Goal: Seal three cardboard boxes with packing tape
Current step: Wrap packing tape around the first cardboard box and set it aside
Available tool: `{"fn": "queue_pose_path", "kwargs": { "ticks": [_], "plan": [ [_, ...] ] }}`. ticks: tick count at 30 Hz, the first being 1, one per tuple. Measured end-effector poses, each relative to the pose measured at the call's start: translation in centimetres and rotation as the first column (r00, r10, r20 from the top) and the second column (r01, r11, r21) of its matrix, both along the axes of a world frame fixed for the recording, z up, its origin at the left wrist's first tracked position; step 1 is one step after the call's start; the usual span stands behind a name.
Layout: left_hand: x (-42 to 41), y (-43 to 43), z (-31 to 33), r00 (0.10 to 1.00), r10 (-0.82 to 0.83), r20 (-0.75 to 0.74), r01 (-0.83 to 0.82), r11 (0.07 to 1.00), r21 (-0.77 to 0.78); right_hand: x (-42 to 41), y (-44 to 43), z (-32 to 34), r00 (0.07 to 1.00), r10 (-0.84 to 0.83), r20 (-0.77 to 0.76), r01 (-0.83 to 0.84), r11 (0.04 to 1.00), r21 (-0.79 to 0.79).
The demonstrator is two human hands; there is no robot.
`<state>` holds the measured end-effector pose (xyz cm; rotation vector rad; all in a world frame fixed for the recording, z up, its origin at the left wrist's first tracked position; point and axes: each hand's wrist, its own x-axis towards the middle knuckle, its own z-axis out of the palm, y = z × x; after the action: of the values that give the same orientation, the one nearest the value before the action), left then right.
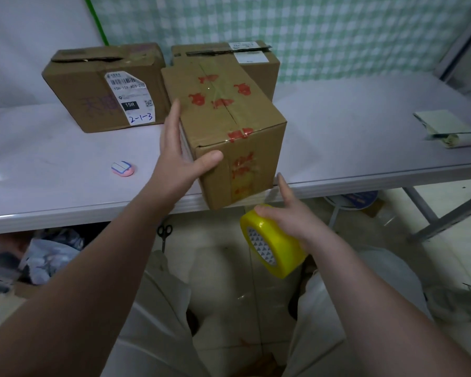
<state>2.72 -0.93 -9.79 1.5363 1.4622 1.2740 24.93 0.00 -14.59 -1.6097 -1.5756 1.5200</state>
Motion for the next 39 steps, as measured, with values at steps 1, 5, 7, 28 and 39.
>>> {"fn": "queue_pose_path", "kwargs": {
  "ticks": [1,5,7,28,39],
  "plan": [
    [0.2,-0.3,-0.9,0.997,-0.026,0.074,0.028,0.999,-0.023,0.0,0.1,0.0,1.0,0.011,-0.02,-0.011,1.0,0.003],
    [2.1,-1.6,-2.5,0.978,0.009,0.206,0.017,0.992,-0.124,0.0,0.2,0.2,0.997,0.015,-0.079,-0.014,1.0,0.013],
    [2.8,-1.6,-1.9,0.96,0.03,0.277,0.015,0.987,-0.159,0.1,0.0,0.4,0.993,0.017,-0.114,-0.014,0.999,0.033],
    [2.5,-2.7,13.1,0.967,0.209,0.148,-0.165,0.95,-0.263,0.6,0.3,18.8,0.953,0.212,-0.217,-0.187,0.974,0.129],
    [4.0,-5.5,14.2,0.853,0.131,-0.505,-0.175,0.984,-0.04,1.3,1.2,22.9,0.954,0.247,0.172,-0.252,0.968,0.007]
  ]
}}
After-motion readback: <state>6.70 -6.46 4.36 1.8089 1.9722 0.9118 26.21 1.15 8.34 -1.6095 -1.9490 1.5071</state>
